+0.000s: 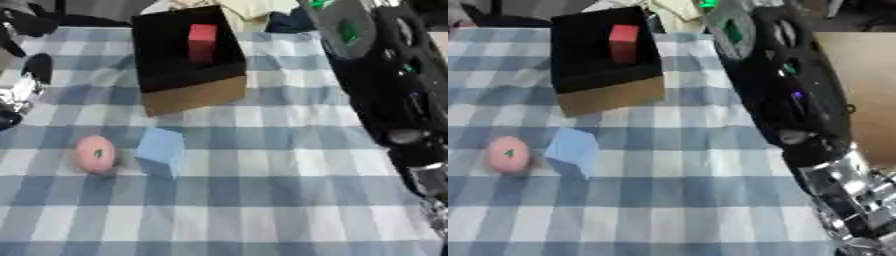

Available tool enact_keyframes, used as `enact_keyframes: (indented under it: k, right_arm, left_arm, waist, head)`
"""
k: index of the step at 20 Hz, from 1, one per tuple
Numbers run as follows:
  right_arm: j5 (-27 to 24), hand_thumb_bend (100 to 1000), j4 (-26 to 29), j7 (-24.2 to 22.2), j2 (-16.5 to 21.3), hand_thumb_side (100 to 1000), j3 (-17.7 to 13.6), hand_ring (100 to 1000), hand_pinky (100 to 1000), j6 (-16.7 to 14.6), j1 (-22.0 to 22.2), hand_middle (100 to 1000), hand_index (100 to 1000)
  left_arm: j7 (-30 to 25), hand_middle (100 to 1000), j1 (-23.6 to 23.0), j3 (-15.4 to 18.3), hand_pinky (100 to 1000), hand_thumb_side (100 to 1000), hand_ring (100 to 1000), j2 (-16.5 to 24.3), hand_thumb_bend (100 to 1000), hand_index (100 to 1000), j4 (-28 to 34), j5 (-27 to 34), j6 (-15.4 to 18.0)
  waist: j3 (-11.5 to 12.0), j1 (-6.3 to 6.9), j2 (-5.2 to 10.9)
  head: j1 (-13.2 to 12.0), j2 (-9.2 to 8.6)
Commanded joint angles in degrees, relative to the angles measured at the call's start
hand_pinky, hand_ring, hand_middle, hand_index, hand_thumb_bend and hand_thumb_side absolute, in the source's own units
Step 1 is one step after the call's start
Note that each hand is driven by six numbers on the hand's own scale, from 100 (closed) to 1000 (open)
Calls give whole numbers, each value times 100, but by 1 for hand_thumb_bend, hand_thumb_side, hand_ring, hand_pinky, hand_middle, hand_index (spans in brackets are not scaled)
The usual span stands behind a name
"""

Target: Pick up objects on the table and place them in the box.

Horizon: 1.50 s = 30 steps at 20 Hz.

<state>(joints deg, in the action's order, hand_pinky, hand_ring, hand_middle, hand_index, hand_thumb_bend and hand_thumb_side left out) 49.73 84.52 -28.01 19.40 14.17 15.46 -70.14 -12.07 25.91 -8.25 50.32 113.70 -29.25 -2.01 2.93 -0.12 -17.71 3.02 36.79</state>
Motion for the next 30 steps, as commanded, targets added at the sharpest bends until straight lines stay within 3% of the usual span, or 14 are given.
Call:
enact_keyframes:
  k: [1,9,12,16,21,25,30]
  right_arm:
    - [-351,197,803,-49,386,908,-60,894,910,101,30,880,977]
    - [-1060,190,2071,90,899,874,-307,892,916,442,514,873,978]
    - [-1261,183,2404,176,1066,883,-402,892,916,551,716,868,974]
    - [-1445,177,2676,256,1202,909,-511,891,917,667,941,865,973]
    - [-1551,178,2859,333,1272,908,-605,891,918,757,1103,865,975]
    - [-1589,179,2915,350,1274,922,-634,890,918,794,1177,863,975]
    - [-1618,171,2952,394,1295,929,-677,889,917,829,1262,862,975]
  left_arm:
    - [-574,771,111,-35,650,972,805,375,100,903,89,-60,-103]
    - [-1832,765,225,-161,685,896,810,606,285,904,89,-302,-255]
    - [-2349,771,214,-186,718,870,819,650,477,922,89,-485,-310]
    - [-3064,787,195,-244,747,828,830,697,578,956,89,-767,-303]
    - [-3490,813,169,-315,746,723,840,738,538,998,89,-949,-387]
    - [-3651,837,141,-376,733,614,844,754,415,1000,89,-943,-484]
    - [-3716,850,90,-460,721,517,845,782,332,1000,89,-897,-545]
  waist:
    - [-31,31,142]
    - [-136,35,157]
    - [-161,32,158]
    - [-185,25,165]
    - [-202,25,180]
    - [-208,30,193]
    - [-227,38,198]
  head:
    - [-60,43]
    - [-127,35]
    - [-129,23]
    - [-133,1]
    - [-149,-29]
    - [-156,-52]
    - [-165,-69]
